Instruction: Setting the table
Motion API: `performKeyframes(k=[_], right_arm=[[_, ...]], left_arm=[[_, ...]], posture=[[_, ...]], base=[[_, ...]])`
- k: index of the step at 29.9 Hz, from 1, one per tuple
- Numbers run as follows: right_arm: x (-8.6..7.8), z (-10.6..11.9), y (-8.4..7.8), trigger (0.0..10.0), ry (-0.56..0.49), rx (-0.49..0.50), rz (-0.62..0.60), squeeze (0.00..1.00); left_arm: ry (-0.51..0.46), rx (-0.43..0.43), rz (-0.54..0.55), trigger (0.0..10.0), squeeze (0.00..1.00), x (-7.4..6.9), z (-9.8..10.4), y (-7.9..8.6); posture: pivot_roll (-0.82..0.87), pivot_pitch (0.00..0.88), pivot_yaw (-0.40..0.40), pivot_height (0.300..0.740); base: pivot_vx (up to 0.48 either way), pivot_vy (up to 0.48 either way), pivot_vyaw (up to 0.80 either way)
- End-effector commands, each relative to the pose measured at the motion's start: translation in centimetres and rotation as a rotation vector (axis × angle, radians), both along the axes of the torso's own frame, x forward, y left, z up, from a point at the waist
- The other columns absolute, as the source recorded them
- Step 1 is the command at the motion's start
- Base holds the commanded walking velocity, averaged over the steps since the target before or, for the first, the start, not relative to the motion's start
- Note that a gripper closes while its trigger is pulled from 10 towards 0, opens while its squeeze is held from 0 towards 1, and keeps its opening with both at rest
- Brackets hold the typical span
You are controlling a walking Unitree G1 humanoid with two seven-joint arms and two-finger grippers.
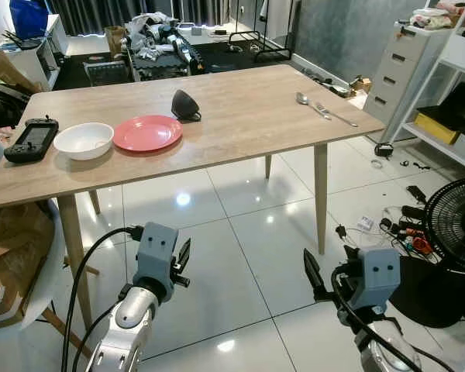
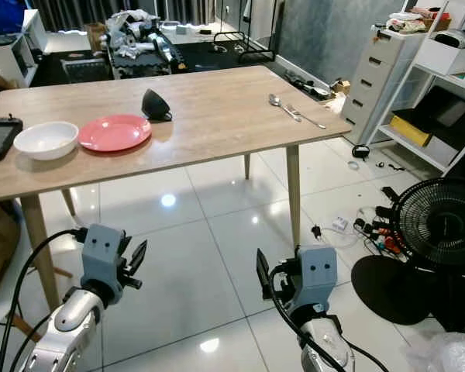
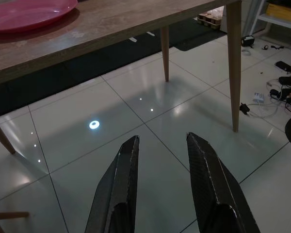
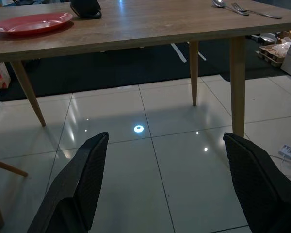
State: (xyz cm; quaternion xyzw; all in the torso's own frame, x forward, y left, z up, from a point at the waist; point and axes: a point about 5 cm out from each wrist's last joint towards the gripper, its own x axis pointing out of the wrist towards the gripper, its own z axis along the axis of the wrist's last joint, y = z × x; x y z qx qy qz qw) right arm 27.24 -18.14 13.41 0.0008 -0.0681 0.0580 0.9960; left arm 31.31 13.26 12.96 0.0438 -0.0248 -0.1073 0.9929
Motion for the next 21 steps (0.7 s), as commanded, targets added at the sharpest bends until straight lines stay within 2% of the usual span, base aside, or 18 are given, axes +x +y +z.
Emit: performKeyframes(k=[1, 21], right_arm=[[-0.17, -0.35, -0.05, 10.0, 0.014, -0.011, -0.005, 0.00], [0.03, -0.36, 0.05, 10.0, 0.014, -0.010, 0.001, 0.00]], left_arm=[[0.038, 0.011, 0.002, 10.0, 0.00, -0.25, -0.88, 0.10], [0.038, 0.010, 0.008, 10.0, 0.00, -0.14, -0.88, 0.14]], posture=[[-0.04, 0.090, 0.112, 0.740], [-0.05, 0.092, 0.109, 0.740]], base=[[0.000, 0.000, 0.00], [0.000, 0.000, 0.00]])
